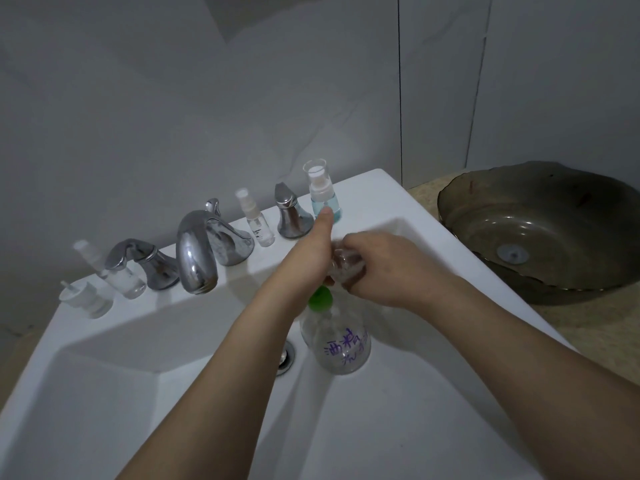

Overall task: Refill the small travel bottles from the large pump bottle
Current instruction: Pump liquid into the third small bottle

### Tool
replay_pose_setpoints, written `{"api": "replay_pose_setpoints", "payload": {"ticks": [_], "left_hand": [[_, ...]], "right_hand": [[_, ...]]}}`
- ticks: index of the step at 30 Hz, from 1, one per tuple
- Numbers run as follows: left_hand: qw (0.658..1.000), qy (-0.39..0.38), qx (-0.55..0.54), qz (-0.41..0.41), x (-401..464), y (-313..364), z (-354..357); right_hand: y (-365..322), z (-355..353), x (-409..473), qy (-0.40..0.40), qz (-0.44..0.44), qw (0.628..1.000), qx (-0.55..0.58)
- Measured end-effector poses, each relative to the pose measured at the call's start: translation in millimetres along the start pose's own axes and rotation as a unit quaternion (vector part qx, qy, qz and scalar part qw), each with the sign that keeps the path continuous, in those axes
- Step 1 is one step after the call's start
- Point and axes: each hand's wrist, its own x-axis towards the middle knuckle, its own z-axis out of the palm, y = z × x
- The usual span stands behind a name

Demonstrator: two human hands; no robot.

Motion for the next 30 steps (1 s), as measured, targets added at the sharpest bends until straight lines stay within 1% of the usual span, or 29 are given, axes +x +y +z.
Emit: {"api": "replay_pose_setpoints", "payload": {"ticks": [5,10,14,22,27,30], "left_hand": [[1.000,-0.023,-0.012,0.009,3.0,1.9,-3.8],[1.000,-0.003,-0.003,0.008,4.5,-4.0,1.8],[1.000,0.004,0.011,0.012,6.0,-11.5,7.6],[1.000,0.008,0.011,0.001,6.3,-11.0,6.3],[1.000,0.012,0.022,0.004,5.9,0.3,0.7],[1.000,0.011,0.028,0.002,4.3,2.7,-0.4]], "right_hand": [[1.4,1.7,2.1,0.014,-0.006,1.000,-0.014],[1.0,0.7,0.8,0.003,-0.001,1.000,-0.004],[0.1,-0.7,-2.8,-0.023,0.001,0.999,0.031],[1.5,-0.6,-2.3,-0.026,-0.003,0.999,0.024],[2.3,-2.5,1.4,0.012,-0.017,1.000,-0.008],[2.4,-2.8,2.1,0.016,-0.020,1.000,-0.015]]}}
